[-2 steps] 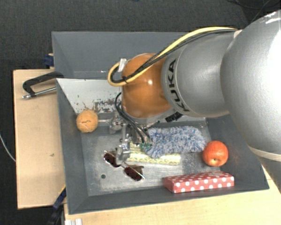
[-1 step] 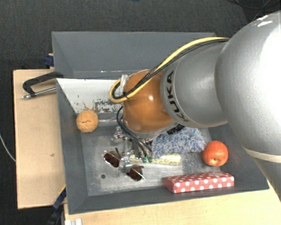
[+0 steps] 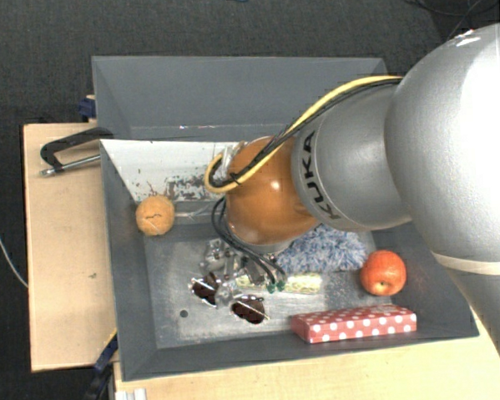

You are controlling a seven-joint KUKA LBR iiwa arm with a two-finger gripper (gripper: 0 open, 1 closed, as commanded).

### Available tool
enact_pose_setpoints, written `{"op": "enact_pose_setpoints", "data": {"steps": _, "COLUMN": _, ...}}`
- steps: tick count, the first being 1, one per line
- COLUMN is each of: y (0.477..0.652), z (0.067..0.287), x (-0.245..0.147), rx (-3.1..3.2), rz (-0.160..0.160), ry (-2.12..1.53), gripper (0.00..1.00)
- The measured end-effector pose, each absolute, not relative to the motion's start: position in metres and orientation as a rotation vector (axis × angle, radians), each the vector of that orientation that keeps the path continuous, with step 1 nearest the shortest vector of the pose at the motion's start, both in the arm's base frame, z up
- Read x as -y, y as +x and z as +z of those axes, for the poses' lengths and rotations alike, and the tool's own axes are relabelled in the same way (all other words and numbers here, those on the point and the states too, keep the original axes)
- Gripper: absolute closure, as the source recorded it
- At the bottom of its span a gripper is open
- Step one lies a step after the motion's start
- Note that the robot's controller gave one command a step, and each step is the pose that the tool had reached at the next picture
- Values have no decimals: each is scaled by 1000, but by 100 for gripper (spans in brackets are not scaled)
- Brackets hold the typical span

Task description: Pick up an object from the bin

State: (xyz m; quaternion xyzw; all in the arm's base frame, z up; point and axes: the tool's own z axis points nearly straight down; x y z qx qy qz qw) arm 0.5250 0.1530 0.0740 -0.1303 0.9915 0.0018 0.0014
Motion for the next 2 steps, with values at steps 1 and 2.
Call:
{"op": "enact_pose_setpoints", "data": {"steps": 1, "y": 525, "z": 74, "x": -153, "rx": -3112, "rz": 6, "ry": -409, "gripper": 100}}
{"op": "enact_pose_setpoints", "data": {"steps": 2, "y": 532, "z": 267, "x": -161, "rx": -3110, "rz": 5, "ry": -328, "gripper": 100}}
